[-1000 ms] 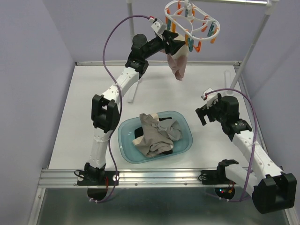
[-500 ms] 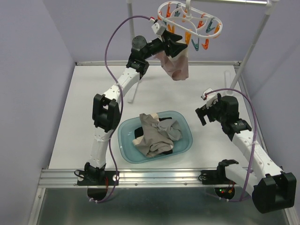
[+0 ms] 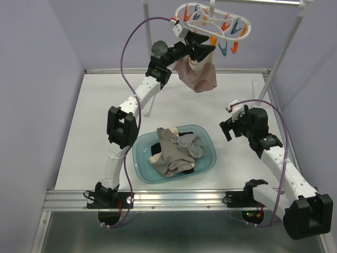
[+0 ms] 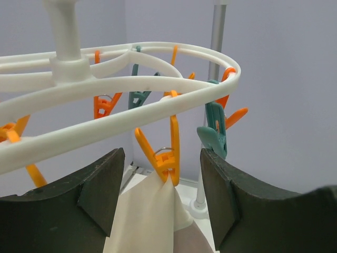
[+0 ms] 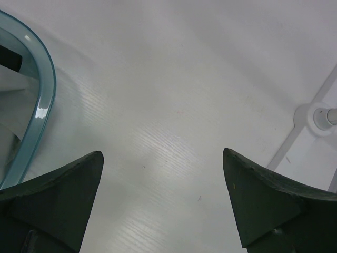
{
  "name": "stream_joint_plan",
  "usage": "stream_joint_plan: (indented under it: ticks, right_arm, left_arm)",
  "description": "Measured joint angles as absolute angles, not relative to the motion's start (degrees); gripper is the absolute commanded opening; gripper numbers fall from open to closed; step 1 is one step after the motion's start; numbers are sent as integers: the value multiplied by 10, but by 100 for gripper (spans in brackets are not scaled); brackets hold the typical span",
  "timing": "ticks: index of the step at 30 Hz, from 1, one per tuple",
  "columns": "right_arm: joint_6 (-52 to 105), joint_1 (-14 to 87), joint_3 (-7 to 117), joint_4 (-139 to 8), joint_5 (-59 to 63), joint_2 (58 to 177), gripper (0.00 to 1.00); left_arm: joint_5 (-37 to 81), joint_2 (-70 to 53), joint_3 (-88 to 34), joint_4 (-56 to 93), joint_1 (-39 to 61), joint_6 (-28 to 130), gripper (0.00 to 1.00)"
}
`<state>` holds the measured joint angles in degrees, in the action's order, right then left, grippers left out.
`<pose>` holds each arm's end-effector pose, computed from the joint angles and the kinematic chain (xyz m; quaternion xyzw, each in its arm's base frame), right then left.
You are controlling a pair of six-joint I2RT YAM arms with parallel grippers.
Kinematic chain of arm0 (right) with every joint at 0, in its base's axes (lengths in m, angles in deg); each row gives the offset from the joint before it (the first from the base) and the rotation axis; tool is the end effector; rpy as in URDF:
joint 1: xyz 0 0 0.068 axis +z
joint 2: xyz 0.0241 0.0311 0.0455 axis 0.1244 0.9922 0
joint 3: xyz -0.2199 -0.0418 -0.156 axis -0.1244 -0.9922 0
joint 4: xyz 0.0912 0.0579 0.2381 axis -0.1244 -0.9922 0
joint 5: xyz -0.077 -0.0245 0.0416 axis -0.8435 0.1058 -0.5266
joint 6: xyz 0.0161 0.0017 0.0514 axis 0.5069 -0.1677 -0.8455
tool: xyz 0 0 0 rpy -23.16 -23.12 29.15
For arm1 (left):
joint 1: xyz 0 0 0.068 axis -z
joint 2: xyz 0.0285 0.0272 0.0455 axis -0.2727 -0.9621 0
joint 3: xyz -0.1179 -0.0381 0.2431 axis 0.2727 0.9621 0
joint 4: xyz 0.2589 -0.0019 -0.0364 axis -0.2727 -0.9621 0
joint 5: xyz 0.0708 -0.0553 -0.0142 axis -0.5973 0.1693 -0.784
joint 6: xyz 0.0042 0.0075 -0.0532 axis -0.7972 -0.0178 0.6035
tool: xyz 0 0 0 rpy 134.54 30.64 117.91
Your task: Remove the underwear clipped to the hanger
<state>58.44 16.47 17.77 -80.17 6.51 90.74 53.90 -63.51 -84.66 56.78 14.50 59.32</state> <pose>0.2077 0.0418 0.2620 -0.3082 0.8118 0.0261 0.4952 0.4334 -0.2802 0.4347 0.3480 0.3690 -0.4914 0.7080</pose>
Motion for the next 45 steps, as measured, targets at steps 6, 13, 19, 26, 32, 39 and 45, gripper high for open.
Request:
stream_joint_plan:
  ticks: [6, 13, 19, 26, 32, 39, 45]
  right_arm:
    - [584, 165, 178, -802, 65, 907, 100]
    - [584, 165, 178, -802, 65, 907, 100]
    - [584, 165, 178, -802, 65, 907, 100]
    - [584, 165, 178, -802, 65, 907, 100]
    - [584, 165, 178, -802, 65, 907, 100]
    - [584, 165, 178, -802, 65, 907, 100]
    - [584, 165, 178, -802, 65, 907, 100]
  left_arm:
    - [500, -649, -865, 571, 168, 578, 67]
    - [441, -660, -865, 570, 187, 558, 57]
    - [407, -668, -888, 568, 189, 552, 38]
    - [396, -668, -892, 568, 189, 551, 17]
    - [396, -669, -892, 568, 190, 551, 6]
    - [397, -669, -892, 568, 189, 550, 11]
    - [396, -668, -885, 565, 189, 536, 11]
